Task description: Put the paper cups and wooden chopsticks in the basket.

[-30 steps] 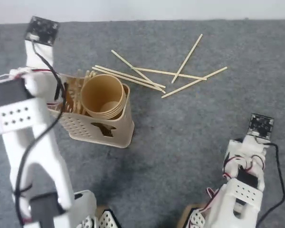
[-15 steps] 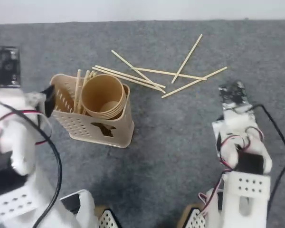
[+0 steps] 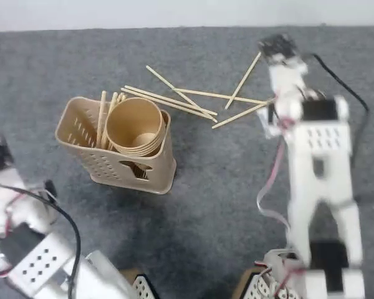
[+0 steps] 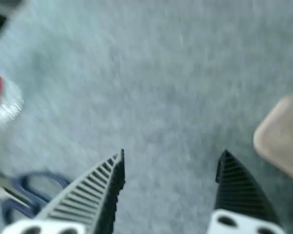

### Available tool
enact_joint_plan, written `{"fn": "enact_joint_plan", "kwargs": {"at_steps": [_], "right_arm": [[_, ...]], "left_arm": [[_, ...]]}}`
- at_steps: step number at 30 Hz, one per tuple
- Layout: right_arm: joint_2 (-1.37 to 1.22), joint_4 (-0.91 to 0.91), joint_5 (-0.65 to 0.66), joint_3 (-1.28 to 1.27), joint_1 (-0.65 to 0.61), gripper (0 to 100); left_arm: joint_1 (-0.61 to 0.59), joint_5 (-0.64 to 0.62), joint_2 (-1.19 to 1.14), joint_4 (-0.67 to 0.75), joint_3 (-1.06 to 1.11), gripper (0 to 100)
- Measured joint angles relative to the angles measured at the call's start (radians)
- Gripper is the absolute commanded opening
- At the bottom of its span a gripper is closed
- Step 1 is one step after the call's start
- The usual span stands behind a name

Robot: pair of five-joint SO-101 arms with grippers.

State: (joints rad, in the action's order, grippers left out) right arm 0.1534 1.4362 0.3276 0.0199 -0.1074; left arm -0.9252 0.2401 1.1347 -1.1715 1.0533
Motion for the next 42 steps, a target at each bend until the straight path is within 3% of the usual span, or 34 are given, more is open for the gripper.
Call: {"fn": "enact_joint_plan", "kwargs": {"at_steps": [9, 16, 26, 32, 37, 42], "right_arm": [[-0.617, 0.097, 0.0, 0.589, -0.041, 18.0], [-0.97, 0.086, 0.048, 1.025, -0.081, 17.7], [-1.275, 0.146, 0.238, 1.53, -0.037, 17.7], [-1.332, 0.075, 0.25, 1.571, 0.083, 17.7], [-1.393, 0.02, 0.275, 1.488, 0.097, 17.9], [-1.413, 0.141, 0.459, 1.484, 0.095, 17.7]], "left_arm": [[-0.002, 0.0, 0.189, 0.098, 0.339, 29], [-0.002, 0.0, 0.316, 0.101, 0.408, 29], [0.028, 0.0, 0.427, 0.101, 0.454, 29], [0.037, 0.0, 0.439, 0.095, 0.454, 29], [0.035, 0.0, 0.439, 0.095, 0.465, 29], [0.035, 0.0, 0.442, 0.095, 0.47, 29]]}}
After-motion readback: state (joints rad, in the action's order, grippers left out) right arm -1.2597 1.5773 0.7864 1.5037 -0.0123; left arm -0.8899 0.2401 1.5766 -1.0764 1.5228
